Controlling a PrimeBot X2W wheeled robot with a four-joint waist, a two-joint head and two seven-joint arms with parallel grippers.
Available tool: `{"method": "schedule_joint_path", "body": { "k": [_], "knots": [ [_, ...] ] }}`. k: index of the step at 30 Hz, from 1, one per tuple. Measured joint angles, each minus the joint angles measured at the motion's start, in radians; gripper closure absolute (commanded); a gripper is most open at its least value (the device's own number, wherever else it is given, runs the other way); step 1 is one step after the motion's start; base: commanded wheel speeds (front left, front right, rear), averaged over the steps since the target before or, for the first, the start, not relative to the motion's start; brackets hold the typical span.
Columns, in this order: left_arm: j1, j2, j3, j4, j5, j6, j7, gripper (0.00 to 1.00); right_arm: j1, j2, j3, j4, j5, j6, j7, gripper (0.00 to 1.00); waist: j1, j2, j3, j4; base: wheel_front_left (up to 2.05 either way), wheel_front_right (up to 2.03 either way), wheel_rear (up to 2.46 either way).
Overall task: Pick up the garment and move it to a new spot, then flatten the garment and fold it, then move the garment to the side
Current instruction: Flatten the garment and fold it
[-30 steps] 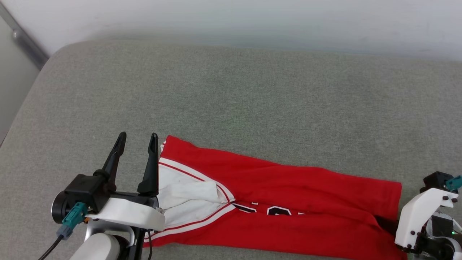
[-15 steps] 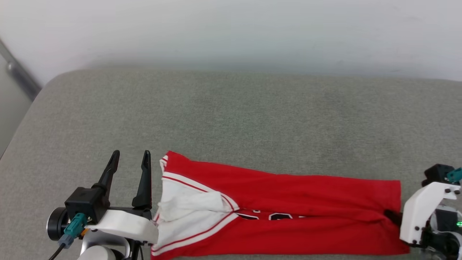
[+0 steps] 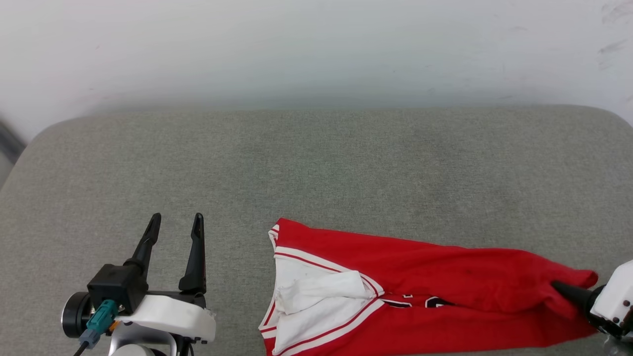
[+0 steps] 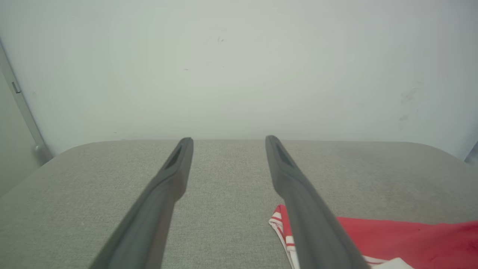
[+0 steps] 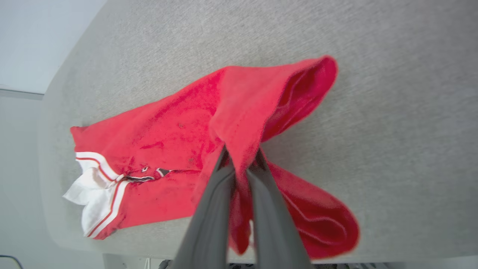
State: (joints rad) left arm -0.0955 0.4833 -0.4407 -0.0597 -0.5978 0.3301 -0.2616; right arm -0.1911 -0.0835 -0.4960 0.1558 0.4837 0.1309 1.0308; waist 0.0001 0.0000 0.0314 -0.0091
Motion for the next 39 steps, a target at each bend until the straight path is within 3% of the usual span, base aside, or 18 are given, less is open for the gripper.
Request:
{"method": "schedule_joint_path", "body": {
  "k": [4, 8, 12, 19, 24, 25, 26, 27, 34, 39],
  "knots": [
    [0.000, 0.001, -0.006, 0.001, 0.000, -0.004, 0.002, 0.00, -0.043, 0.029, -0.054, 0.070, 0.244, 0.000, 0.138, 1.00, 0.0000, 0.0000, -0.005, 0.008, 0.00, 0.00, 0.00],
    [-0.003, 0.001, -0.016, 0.002, 0.000, -0.009, 0.009, 0.00, -0.057, 0.033, 0.035, 0.217, 0.516, 0.000, 0.165, 1.00, 0.0000, 0.0000, -0.008, 0.028, 0.00, 0.00, 0.00],
    [-0.014, 0.001, -0.029, 0.003, 0.004, -0.015, 0.017, 0.00, -0.084, 0.032, 0.207, 0.303, 0.703, 0.000, 0.089, 1.00, -0.0001, 0.0000, -0.004, 0.049, 0.00, 0.00, 0.00],
    [-0.049, -0.010, -0.052, 0.015, 0.007, -0.037, 0.030, 0.00, -0.127, 0.032, 0.571, 0.356, 0.918, 0.000, -0.117, 1.00, 0.0000, 0.0000, 0.016, 0.099, 0.00, 0.00, 0.00],
    [-0.070, -0.021, -0.061, 0.026, 0.007, -0.045, 0.029, 0.00, -0.175, 0.033, 0.756, 0.388, 0.910, 0.000, -0.272, 1.00, -0.0001, 0.0000, 0.037, 0.140, 0.00, 0.00, 0.00],
    [-0.073, -0.022, -0.062, 0.029, 0.007, -0.046, 0.029, 0.00, -0.182, 0.033, 0.778, 0.405, 0.880, 0.000, -0.303, 0.95, -0.0001, 0.0000, 0.041, 0.147, 0.00, 0.00, 0.00],
    [-0.074, -0.023, -0.061, 0.031, 0.007, -0.049, 0.028, 0.00, -0.190, 0.033, 0.795, 0.422, 0.852, 0.000, -0.335, 0.52, -0.0001, 0.0000, 0.047, 0.153, 0.00, 0.00, 0.00],
    [-0.075, -0.024, -0.059, 0.033, 0.007, -0.049, 0.025, 0.00, -0.199, 0.033, 0.807, 0.434, 0.833, 0.000, -0.361, 0.00, 0.0000, 0.0000, 0.053, 0.158, 0.00, 0.00, 0.00],
    [-0.077, -0.033, -0.049, 0.051, 0.007, -0.049, 0.015, 0.00, -0.256, 0.033, 0.887, 0.454, 0.759, 0.000, -0.463, 0.00, 0.0000, 0.0000, 0.072, 0.161, 0.00, 0.00, 0.00],
    [-0.073, -0.038, -0.048, 0.059, 0.007, -0.050, 0.012, 0.00, -0.289, -0.012, 0.969, 0.380, 0.621, 0.000, -0.496, 0.00, 0.0000, 0.0000, 0.059, 0.140, 0.00, 0.00, 0.00]
  ]
}}
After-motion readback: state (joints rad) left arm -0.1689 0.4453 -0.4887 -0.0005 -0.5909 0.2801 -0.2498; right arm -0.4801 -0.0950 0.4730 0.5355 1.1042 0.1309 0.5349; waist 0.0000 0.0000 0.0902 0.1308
